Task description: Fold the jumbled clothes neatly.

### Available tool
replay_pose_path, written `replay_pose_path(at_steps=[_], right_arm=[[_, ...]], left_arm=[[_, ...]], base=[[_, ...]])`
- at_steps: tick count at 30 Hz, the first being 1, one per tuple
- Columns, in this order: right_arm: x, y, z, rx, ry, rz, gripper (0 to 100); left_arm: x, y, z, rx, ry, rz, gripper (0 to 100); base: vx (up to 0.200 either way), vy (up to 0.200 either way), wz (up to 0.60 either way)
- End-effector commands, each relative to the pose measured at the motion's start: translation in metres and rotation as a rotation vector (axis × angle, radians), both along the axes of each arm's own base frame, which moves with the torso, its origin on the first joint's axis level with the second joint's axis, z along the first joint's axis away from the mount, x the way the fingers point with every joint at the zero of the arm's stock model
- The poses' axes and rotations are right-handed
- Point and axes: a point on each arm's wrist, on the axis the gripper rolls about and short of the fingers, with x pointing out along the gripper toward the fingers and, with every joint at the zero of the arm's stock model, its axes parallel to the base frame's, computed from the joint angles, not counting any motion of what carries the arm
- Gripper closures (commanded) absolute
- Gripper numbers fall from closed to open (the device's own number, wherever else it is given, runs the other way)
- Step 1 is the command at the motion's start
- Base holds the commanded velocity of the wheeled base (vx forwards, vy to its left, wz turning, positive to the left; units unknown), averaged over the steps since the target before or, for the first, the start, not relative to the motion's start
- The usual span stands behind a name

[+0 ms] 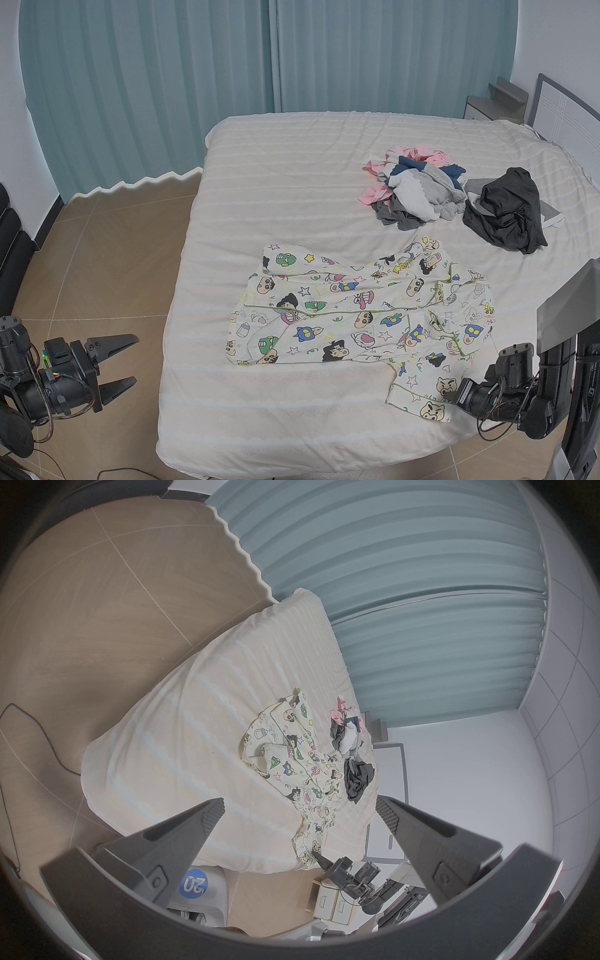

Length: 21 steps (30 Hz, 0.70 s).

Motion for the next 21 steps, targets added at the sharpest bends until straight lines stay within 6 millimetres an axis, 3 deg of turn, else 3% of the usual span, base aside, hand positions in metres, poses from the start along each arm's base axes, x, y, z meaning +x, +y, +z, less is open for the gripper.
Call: replay_pose_path(at_steps=[1,21], right_arm=[[-0.004,-0.007,0.005,-0.014,0.003,-0.014,100],[-0.027,-0.017,0.031,-0.091,0.071,0.111,100]], left_arm=[[-0.003,0.0,-0.004,-0.003,0.019,0.0,0],[-0.003,0.0,-0.004,-0.004,0.02,0.0,0]], base=[[0.0,0.0,0.0],[0.0,0.0,0.0]])
